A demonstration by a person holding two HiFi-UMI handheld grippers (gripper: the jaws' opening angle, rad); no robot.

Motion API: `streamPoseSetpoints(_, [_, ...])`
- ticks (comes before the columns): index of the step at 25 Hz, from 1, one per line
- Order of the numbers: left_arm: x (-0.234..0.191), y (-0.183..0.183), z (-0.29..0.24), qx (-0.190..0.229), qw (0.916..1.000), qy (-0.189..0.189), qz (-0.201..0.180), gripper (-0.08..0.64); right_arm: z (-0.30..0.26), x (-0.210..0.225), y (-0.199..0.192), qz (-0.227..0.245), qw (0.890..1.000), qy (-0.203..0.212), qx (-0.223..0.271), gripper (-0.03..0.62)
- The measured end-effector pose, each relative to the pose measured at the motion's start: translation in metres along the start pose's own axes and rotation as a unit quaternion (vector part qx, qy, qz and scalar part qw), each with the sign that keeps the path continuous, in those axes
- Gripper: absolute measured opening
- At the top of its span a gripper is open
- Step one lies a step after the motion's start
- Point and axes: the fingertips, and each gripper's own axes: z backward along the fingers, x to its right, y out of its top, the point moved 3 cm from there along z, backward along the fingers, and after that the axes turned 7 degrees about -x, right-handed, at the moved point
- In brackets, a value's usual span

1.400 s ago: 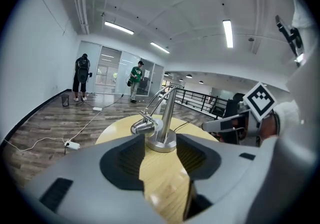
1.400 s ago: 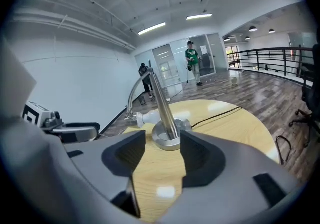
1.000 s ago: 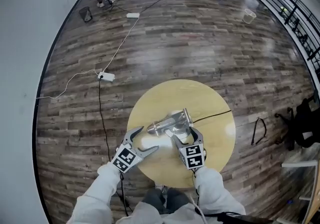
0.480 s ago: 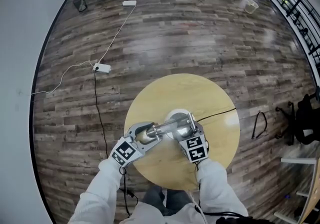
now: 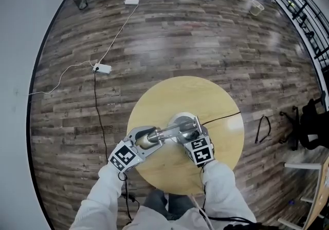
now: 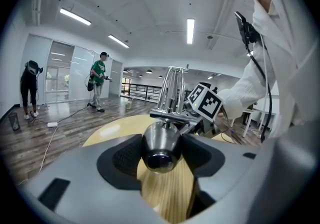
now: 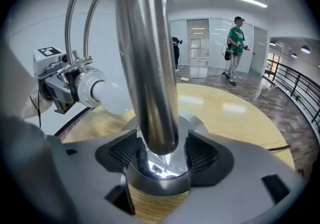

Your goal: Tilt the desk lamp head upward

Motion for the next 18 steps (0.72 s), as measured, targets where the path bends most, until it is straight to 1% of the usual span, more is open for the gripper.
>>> streamPoseSetpoints(6, [0.001, 0.006, 0.024, 0.001, 1.0, 0.009, -0.001, 0.252, 0.0, -0.001, -0.001, 0.009, 1.0, 0.002, -0.015, 0.319])
streamPoseSetpoints(11, [0.005, 0.019, 0.047, 0.008, 0.9998, 0.019, -0.004, 0.25, 0.001, 0.001, -0.002, 0.015, 1.0, 0.008, -0.025, 0.319])
streamPoseSetpoints(14, [0.009, 0.036, 0.069, 0.02, 0.9993, 0.029, -0.008, 0.25, 0.002, 0.001, -0.003, 0.017, 0.999, 0.009, -0.03, 0.319])
streamPoseSetpoints(18, [0.018, 0.068, 0.104, 0.04, 0.9981, 0.037, -0.031, 0.249, 0.003, 0.001, -0.004, 0.018, 0.999, 0.009, -0.028, 0.319])
